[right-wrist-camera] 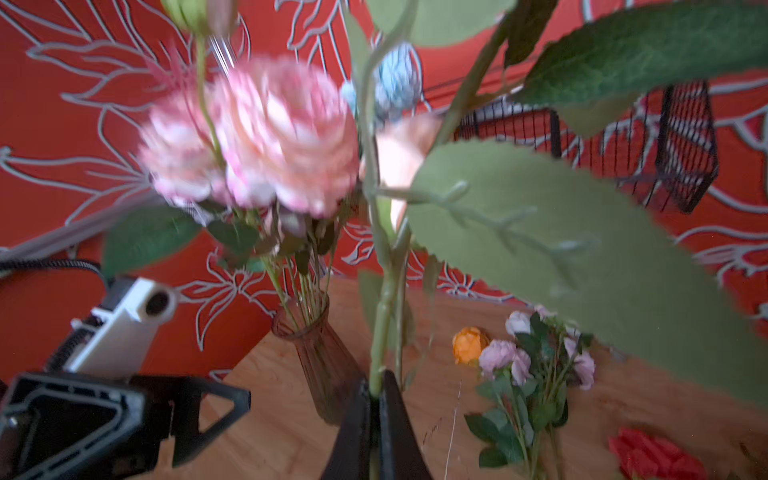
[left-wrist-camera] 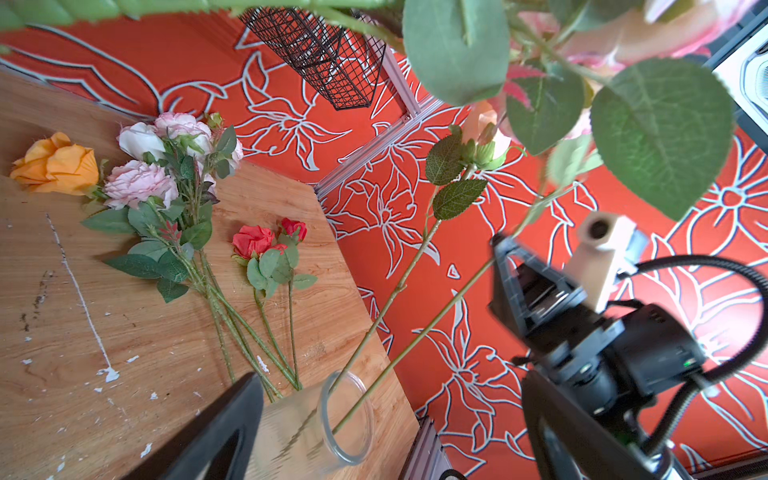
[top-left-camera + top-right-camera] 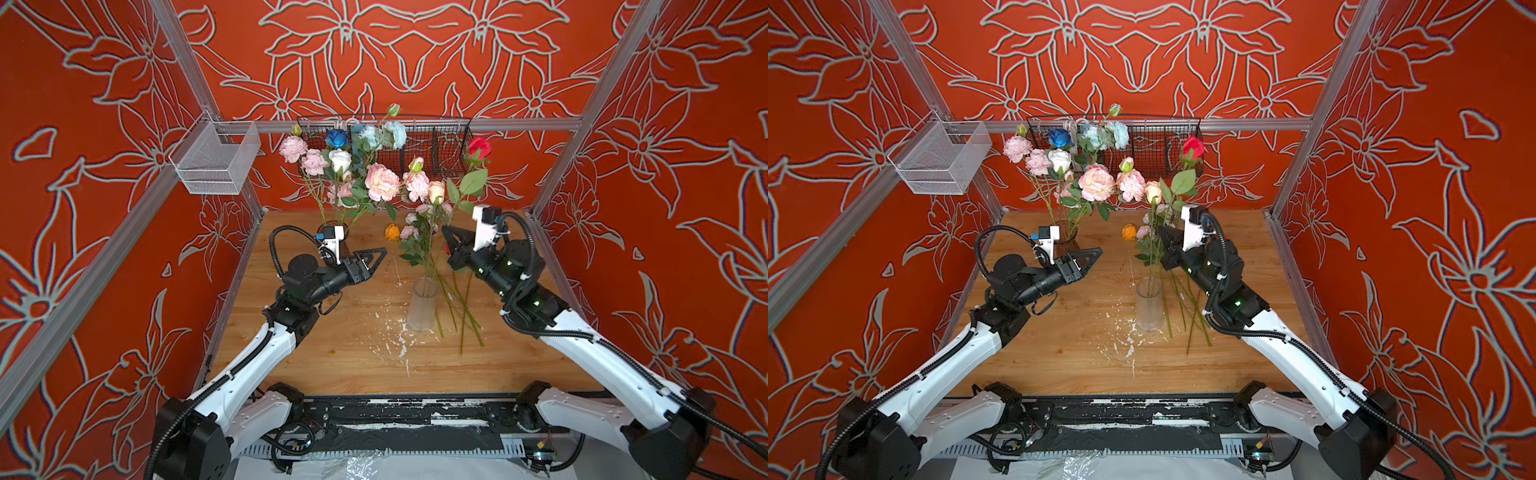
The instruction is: Arrange the flowers into the vase
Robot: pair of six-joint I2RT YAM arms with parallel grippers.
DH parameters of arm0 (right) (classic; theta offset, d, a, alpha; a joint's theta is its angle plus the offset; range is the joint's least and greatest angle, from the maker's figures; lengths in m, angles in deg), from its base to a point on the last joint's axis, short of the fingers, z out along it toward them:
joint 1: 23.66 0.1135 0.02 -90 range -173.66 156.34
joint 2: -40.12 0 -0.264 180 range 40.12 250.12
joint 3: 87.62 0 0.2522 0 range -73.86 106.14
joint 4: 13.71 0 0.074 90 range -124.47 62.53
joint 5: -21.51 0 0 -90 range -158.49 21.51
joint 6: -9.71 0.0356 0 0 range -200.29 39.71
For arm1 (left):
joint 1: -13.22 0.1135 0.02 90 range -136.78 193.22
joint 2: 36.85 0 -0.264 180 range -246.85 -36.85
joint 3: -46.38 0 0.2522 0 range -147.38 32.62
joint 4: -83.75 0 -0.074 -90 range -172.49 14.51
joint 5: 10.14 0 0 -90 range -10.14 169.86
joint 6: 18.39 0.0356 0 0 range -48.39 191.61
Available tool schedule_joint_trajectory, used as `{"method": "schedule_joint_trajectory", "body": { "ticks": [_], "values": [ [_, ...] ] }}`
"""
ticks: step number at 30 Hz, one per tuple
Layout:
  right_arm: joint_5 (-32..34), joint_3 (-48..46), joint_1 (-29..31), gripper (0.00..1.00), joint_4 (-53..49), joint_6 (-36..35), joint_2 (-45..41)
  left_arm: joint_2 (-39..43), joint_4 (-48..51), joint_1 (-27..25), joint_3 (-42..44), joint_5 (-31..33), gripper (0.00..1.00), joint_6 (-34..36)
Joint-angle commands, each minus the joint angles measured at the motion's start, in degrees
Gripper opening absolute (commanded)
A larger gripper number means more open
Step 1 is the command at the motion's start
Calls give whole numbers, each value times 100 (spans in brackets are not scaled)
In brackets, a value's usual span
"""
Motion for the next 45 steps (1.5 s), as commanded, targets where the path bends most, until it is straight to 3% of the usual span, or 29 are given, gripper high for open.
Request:
{"method": "schedule_joint_trajectory", "body": {
  "ticks": [1,4,8,11,23,29,31,34,36,39,45],
  "values": [
    [163,-251,136,0,351,-95,-88,-42,-290,43,36,-81,97,-45],
    [193,-334,184,5,234,-107,31,-92,-308,40,36,-105,97,-78],
    [373,-214,211,32,-160,-141,58,-139,-323,39,36,-116,97,-105],
    [460,-201,228,40,-426,-169,-76,-151,-326,38,36,-116,97,-118],
    [565,-235,264,48,-1715,-105,-1187,-304,-336,45,45,-134,97,-160],
    [2095,-453,138,45,-2851,212,-1807,-536,-215,-110,20,-102,96,-229],
    [1998,-620,-224,43,-3077,491,-1739,-596,97,-251,-69,6,95,-111],
    [924,-902,-1449,41,-3128,1133,-1349,-704,410,-484,-143,170,94,8],
    [390,-928,-2074,41,-3121,1317,-822,-788,1220,-633,-335,568,93,90],
    [240,-694,-2397,41,-3132,1341,207,-1101,2005,-701,-570,815,92,95],
    [-94,169,-2702,48,-3179,1309,2297,-1868,2514,-710,-951,435,88,50]
  ]
}}
